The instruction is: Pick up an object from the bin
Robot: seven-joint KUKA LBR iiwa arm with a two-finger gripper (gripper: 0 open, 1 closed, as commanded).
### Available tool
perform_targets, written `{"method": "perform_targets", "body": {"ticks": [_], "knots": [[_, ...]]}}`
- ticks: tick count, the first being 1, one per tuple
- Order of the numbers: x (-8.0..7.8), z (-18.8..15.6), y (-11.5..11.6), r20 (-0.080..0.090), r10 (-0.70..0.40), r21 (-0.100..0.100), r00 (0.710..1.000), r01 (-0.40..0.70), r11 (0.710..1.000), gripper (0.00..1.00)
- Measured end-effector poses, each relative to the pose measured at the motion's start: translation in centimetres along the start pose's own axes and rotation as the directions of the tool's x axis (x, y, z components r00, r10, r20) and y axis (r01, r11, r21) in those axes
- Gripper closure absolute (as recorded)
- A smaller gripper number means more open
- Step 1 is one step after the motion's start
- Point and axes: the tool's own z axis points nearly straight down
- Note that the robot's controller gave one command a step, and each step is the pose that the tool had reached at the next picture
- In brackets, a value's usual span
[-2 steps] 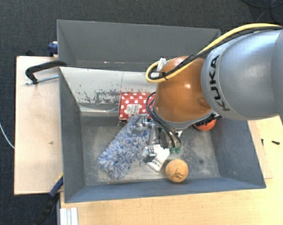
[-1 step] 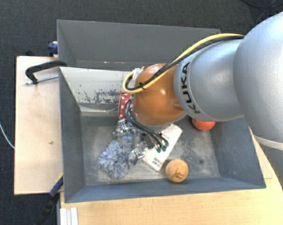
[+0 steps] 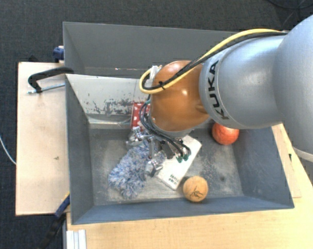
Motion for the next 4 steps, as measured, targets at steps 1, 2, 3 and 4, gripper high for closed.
{"method": "perform_targets", "body": {"ticks": [1,2,3,4], "knots": [[-0.7,-2.1,0.2,0.017,0.039,0.004,0.999,-0.039,0.999,0.0],[-1.4,4.5,1.9,-0.001,-0.173,0.002,0.985,0.173,0.985,1.0],[-1.4,4.5,1.9,-0.001,-0.172,0.001,0.985,0.172,0.985,1.0],[-1.3,4.3,2.0,-0.001,-0.173,0.001,0.985,0.173,0.985,1.0]]}}
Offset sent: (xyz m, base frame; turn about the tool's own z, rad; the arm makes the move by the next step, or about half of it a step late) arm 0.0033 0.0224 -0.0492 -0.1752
